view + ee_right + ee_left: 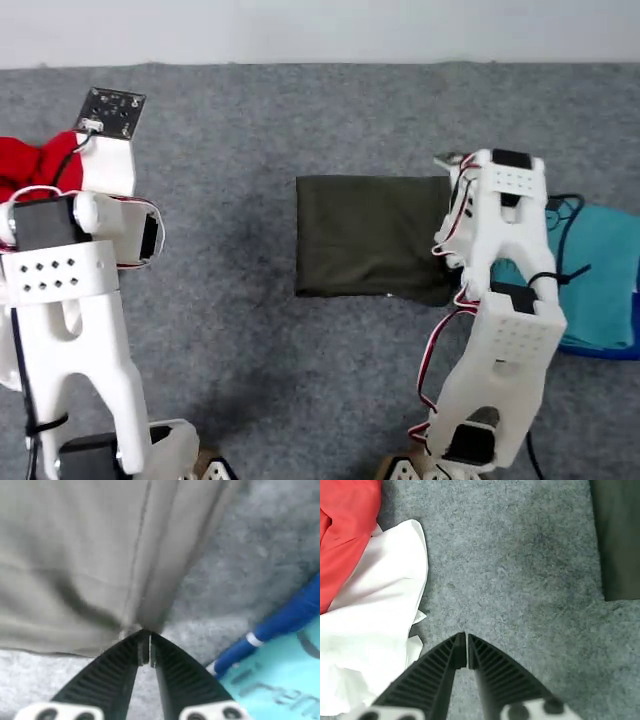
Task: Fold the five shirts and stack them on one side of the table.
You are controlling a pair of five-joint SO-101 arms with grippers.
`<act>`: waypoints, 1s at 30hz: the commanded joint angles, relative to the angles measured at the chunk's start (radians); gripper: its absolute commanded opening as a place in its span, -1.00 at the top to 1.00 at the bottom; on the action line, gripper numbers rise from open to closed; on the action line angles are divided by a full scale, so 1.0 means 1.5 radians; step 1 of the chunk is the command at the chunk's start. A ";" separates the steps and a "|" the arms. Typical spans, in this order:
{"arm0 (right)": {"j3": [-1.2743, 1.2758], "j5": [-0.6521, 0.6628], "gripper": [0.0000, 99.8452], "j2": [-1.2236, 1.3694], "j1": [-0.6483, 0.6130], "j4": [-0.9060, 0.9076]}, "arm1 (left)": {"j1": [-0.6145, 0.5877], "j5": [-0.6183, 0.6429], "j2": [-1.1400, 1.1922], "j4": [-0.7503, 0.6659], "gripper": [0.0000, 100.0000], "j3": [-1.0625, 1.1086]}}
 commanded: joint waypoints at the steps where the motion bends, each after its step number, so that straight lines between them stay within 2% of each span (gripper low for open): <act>1: -0.088 0.005 0.98 -0.036 -0.031 0.054 | -0.004 -0.002 -0.026 0.006 0.97 -0.001; 4: -0.133 0.005 0.98 -0.054 -0.078 0.103 | -0.004 -0.002 -0.026 0.005 0.97 -0.001; 10: -0.145 0.003 0.96 -0.102 -0.135 0.105 | -0.004 -0.002 -0.026 0.006 0.97 -0.001; 12: -0.144 -0.030 0.84 -0.098 -0.143 0.105 | -0.004 -0.002 -0.026 0.006 0.97 -0.001; 17: -0.147 -0.165 0.33 -0.071 -0.145 0.098 | -0.004 -0.005 -0.026 0.004 0.97 -0.001; 19: -0.147 -0.214 0.22 -0.054 -0.148 0.079 | -0.004 -0.006 -0.023 0.004 0.97 -0.001; 30: -0.147 -0.300 0.19 0.069 -0.150 -0.025 | -0.004 -0.007 -0.019 0.002 0.97 -0.002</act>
